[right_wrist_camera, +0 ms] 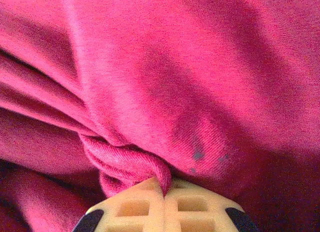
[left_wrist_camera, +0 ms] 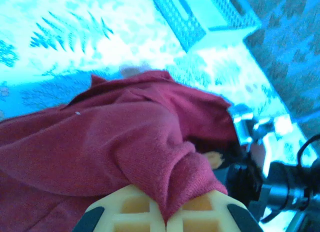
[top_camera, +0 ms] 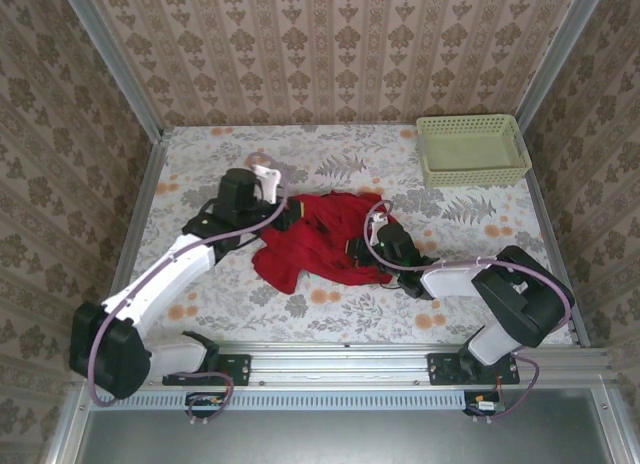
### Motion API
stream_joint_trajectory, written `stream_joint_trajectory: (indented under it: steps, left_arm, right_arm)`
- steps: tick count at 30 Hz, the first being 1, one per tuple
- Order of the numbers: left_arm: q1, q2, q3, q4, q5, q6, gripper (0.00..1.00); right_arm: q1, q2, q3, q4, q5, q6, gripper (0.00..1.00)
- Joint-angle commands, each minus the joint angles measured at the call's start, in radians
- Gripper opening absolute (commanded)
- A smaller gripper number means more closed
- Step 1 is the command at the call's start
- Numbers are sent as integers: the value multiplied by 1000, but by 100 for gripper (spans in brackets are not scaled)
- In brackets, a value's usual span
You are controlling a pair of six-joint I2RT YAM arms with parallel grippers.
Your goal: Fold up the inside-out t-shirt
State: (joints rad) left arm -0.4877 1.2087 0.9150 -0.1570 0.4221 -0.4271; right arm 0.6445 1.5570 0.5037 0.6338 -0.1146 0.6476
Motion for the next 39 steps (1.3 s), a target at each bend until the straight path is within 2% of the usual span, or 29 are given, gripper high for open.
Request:
stream_joint_trajectory:
  steps: [1,4,8,11,15,17,20,25,26,27,29,31,34,39]
  left_arm:
    - [108,-17,-35,83,87,-90,0]
    - [176,6,-33,67,108,-106,0]
    - [186,72,23,-108,-16,-32,0]
    - [225,137,55,-207,-80,-29,0]
    - [317,189,47,-236,-86,-74,0]
    - [336,204,44,-242,-95,-73,0]
    - [319,228,46,-235,-67,-60,0]
    - [179,238,60,-225,-71,-38,0]
    - [154,239,55,-213,-72,-42,0]
    - [135,241,48,-197,-62,-46,0]
    - [95,244,38,-181,-57,-50,0]
    - [64,244,29,-171,-51,-45,0]
    - [40,219,4,-145,-41,-49,1]
    - [40,124,-65,-77,-30,-84,0]
  right_arm:
    - [-3,26,20,16,-106,-16,0]
    - [-3,18,-1,57,-128,-11,0]
    - [-3,-58,-37,63,-111,-24,0]
    - [-3,-157,-36,-17,-92,-68,0]
    - [-3,-389,-55,-160,6,-136,0]
    - [-6,-480,-63,-245,66,-164,0]
    - [-15,-540,-73,-352,109,-189,0]
    - [-13,-465,-98,-402,65,-130,0]
    - [-5,-439,-89,-427,58,-120,2]
    - [2,-422,-76,-458,68,-117,11]
    - [22,-403,-29,-570,135,-129,36]
    - [40,-408,45,-694,189,-173,48]
    - [75,-423,151,-830,252,-241,59]
    - [119,-314,310,-962,265,-290,68]
